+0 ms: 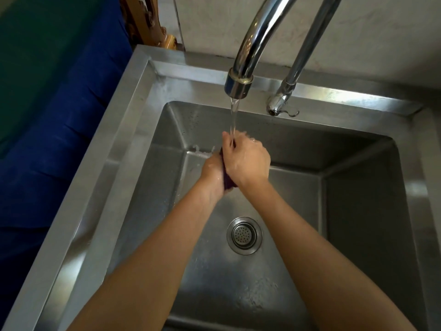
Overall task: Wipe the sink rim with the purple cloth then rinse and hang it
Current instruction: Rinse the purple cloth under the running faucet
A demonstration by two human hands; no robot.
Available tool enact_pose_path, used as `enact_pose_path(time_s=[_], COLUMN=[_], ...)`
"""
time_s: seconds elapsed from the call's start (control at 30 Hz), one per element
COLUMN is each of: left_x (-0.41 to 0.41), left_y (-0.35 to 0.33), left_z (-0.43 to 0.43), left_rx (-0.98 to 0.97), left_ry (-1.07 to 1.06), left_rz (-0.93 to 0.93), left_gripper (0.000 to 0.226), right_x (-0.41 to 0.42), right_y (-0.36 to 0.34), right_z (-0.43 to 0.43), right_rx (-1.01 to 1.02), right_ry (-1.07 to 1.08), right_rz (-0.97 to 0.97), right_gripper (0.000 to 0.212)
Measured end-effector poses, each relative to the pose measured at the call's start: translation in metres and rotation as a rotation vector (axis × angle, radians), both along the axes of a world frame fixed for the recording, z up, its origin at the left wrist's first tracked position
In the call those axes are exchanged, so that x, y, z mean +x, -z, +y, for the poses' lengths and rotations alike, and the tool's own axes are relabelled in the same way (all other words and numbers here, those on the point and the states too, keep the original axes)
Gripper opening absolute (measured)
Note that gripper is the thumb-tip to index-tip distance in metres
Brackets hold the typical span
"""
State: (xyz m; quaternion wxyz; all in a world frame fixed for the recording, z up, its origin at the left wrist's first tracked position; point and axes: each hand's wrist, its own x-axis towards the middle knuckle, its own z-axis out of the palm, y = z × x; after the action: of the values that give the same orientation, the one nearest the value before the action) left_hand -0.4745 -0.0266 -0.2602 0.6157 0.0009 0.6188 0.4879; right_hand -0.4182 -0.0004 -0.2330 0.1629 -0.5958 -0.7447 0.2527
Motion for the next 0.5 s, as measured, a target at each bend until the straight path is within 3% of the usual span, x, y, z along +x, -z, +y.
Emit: enact_pose_path(time_s=[0.17, 0.33, 0.5], left_x=[0.0, -0.008, -0.019], left_y=[0.004, 0.007, 0.009], left_z=[-0.005, -0.003, -0.005], left_rx=[-0.106, -0.054, 0.105], left_ry=[0.068, 0.033, 0.006], left_rz=[0.277, 0.443, 0.552], left_gripper=[0.031, 0.036, 0.029], right_x=[0.002, 0.003, 0.022], right_y=[0.019, 0.023, 0.018], right_z=[0.023, 0.03, 0.032], right_rx=[-0.311, -0.479, -0.853], right_ry=[0.022, -0.033, -0.063], right_rz=[0.032, 0.235, 0.197], right_gripper=[0.038, 0.034, 0.078])
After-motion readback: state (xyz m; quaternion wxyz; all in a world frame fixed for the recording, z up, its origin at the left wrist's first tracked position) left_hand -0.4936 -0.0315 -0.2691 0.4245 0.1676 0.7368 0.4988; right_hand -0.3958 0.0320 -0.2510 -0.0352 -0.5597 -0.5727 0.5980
